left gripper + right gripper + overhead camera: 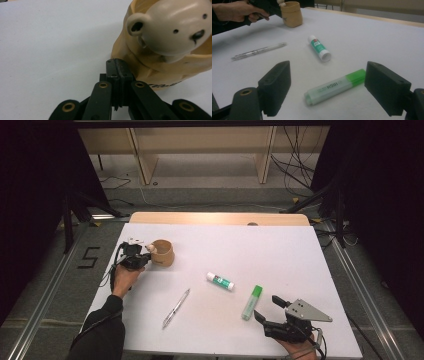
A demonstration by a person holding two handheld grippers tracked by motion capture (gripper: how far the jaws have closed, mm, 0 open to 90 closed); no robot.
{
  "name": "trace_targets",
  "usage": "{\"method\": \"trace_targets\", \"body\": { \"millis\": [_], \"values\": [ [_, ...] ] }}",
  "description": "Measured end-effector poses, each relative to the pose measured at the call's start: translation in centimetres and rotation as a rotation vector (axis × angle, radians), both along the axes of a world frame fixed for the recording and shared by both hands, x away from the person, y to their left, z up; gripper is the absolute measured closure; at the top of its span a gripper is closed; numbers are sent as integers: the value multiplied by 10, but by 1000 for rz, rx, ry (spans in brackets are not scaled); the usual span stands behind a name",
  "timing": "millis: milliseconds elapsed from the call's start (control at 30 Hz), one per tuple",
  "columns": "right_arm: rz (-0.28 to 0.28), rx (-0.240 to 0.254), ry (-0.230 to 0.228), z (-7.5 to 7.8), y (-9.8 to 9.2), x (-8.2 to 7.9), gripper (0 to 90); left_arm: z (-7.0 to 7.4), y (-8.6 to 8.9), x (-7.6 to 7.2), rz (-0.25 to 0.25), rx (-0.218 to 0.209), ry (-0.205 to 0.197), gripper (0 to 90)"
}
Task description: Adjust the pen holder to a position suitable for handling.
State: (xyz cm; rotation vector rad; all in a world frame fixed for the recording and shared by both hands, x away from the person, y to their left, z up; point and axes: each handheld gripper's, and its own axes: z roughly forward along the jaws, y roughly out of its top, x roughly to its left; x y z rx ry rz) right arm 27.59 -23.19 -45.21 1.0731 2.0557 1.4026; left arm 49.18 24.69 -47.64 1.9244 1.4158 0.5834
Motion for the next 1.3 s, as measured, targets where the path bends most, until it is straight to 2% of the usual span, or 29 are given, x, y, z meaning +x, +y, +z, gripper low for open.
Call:
{"method": "trace_targets", "body": {
  "millis": [200, 400, 1300],
  "values": [
    [-2, 0, 5, 0, 0, 0, 222, 0, -2, 1, -18, -22, 9, 895],
    [-2, 1, 3, 0, 0, 0, 223, -1, -13, 4, -43, -17, 10, 895],
    [5, 1, -1, 1, 0, 0, 224, 1, -79, 12, -143, -18, 11, 895]
  ]
}}
